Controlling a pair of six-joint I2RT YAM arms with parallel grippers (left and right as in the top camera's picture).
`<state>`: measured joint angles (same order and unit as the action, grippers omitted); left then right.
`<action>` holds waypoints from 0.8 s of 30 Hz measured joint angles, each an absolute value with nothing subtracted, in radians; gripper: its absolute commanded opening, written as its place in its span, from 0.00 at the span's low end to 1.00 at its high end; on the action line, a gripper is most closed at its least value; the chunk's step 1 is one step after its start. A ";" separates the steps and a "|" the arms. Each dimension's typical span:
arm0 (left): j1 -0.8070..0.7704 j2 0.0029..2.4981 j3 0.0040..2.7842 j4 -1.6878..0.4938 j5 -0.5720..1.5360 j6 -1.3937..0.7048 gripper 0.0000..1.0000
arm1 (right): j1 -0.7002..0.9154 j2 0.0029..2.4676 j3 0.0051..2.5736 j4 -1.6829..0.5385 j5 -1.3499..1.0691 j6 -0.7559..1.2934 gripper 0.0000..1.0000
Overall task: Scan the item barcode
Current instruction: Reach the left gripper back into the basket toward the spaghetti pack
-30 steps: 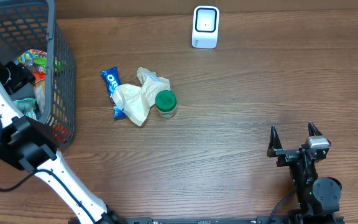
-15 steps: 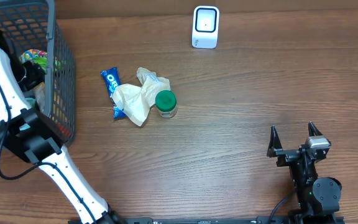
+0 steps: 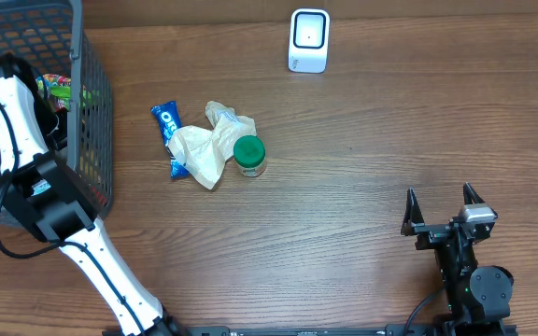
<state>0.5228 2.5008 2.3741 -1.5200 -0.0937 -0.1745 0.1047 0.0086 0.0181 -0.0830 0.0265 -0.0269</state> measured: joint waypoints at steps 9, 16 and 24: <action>0.510 2.501 2.369 -1.507 -0.093 -0.169 0.42 | 0.105 0.009 0.018 -0.083 0.027 -0.027 1.00; 0.510 2.500 2.369 -1.514 -0.101 -0.154 0.04 | 0.105 0.009 0.018 -0.083 0.027 -0.027 1.00; 0.506 2.493 2.371 -1.524 -0.112 -0.146 0.04 | 0.105 0.009 0.018 -0.083 0.026 -0.027 1.00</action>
<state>0.5056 2.4931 2.3711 -1.5242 -0.1120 -0.1459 0.1047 0.0086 0.0181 -0.0834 0.0261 -0.0269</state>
